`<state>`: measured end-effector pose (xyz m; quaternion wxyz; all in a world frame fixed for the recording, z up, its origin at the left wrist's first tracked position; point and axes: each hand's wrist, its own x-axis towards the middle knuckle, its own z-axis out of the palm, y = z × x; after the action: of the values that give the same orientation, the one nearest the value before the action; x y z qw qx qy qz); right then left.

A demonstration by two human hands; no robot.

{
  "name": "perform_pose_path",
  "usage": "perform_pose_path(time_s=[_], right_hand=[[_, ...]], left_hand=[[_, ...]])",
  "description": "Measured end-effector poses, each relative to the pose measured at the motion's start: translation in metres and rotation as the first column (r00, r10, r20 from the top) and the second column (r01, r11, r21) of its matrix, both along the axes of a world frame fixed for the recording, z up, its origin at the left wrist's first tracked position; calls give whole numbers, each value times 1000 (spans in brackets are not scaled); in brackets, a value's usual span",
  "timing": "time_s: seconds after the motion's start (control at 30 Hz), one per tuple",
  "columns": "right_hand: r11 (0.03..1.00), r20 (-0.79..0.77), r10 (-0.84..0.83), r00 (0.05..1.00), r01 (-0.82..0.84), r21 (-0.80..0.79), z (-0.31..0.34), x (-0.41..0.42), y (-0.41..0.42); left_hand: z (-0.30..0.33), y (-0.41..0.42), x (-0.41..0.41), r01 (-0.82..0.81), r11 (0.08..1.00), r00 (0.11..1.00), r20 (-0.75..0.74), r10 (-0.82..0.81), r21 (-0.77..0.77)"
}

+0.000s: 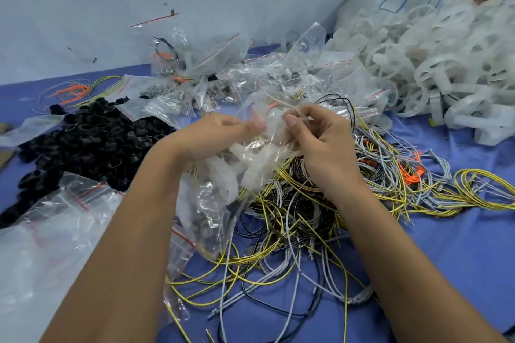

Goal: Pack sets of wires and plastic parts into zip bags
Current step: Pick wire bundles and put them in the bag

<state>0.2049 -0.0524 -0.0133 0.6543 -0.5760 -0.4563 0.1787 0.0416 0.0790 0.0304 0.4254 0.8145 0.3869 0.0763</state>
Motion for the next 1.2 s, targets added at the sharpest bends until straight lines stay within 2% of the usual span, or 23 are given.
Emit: perform_pose_path(time_s=[0.1,0.23,0.3,0.37,0.43,0.5,0.53,0.6,0.63,0.77,0.93,1.0,1.1,1.2], right_hand=[[998,-22,-60,998,61,34,0,4,1],[995,-98,-74,992,80,67,-1,5,1],[997,-123,-40,992,47,53,0,6,2],[998,-224,57,973,-48,46,3,7,1],[983,-398,182,899,-166,75,7,8,-1],[971,-522,238,819,-213,109,11,8,-2],[973,-544,229,808,-209,99,12,10,-3],[980,-533,185,826,-192,42,11,11,-4],[983,-523,164,837,-183,15,10,11,-4],[988,-549,145,823,-155,29,5,11,0],[969,-521,244,818,-218,113,1,24,1],[974,-436,219,873,-219,53,0,29,1],[985,-216,123,969,-146,-95,0,32,6],[978,-208,152,966,-178,-112,4,36,13]], left_hand=[[-3,2,-2,58,997,997,51,-55,-51],[8,1,-5,22,997,986,168,-9,-76],[16,0,-6,-11,990,964,261,48,-141],[19,-3,-6,-59,969,918,368,147,-238],[18,-7,-4,-88,933,868,433,243,-349],[16,-13,-6,-11,882,844,468,261,-471],[13,-16,-8,72,856,858,469,209,-512],[9,-20,-14,202,818,884,459,84,-538],[6,-20,-15,217,808,886,458,72,-547],[-10,-8,-20,134,853,890,439,120,-505],[-35,-1,-33,328,789,790,609,74,-520],[-39,0,-34,327,796,759,643,100,-509],[-41,4,-34,327,803,745,659,105,-498],[-43,6,-37,326,791,758,643,108,-518]])
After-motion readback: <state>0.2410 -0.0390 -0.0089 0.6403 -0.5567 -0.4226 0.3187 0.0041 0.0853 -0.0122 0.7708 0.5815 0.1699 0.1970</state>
